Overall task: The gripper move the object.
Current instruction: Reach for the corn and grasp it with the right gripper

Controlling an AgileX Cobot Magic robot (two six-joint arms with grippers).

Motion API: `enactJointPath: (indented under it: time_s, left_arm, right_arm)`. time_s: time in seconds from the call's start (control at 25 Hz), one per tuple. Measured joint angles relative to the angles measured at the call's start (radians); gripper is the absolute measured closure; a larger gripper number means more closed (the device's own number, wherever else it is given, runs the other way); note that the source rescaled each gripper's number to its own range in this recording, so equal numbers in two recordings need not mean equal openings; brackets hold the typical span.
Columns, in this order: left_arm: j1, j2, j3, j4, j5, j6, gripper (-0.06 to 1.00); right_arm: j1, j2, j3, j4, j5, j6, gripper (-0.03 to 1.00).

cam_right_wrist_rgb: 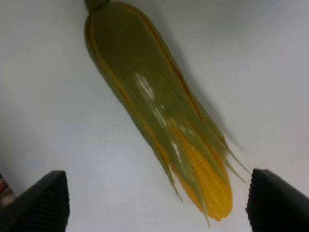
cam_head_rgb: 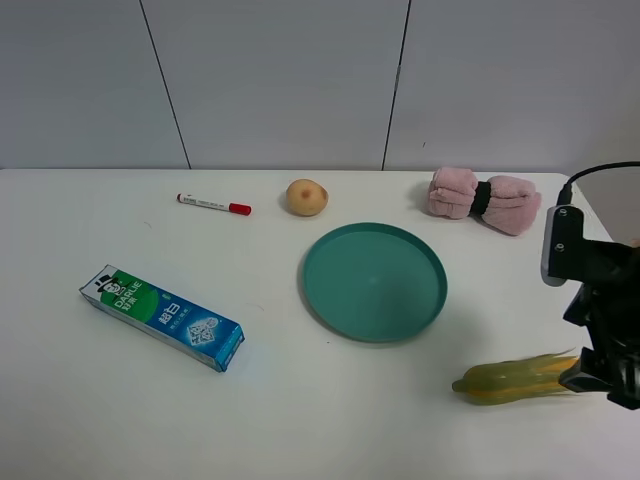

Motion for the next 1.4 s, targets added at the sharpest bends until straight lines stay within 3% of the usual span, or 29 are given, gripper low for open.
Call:
enactJointPath:
  time_s: [0.2,0.28,0.76,1.04,1.4]
  left_arm:
    - [0.000,0.000,0.000,0.000,0.000,0.000,-0.06]
    - [0.000,0.000,0.000,0.000,0.000,0.000,-0.06]
    - [0.000,0.000,0.000,0.000,0.000,0.000,-0.06]
    - [0.000,0.000,0.000,0.001,0.000,0.000,-0.06]
    - [0.000,0.000,0.000,0.001,0.000,0.000,-0.06]
  right_arm:
    - [0.018,0.052,0.000,0.007,-0.057,-0.008,0.15]
    - [0.033,0.088,0.000,0.007,-0.061,-0.008,0.10]
    - [0.041,0.366,0.000,-0.062,-0.202,-0.145,0.09]
    - [0.041,0.410,0.112,-0.182,-0.375,-0.160,0.09]
    - [0.041,0.409,0.214,-0.204,-0.582,-0.180,0.09]
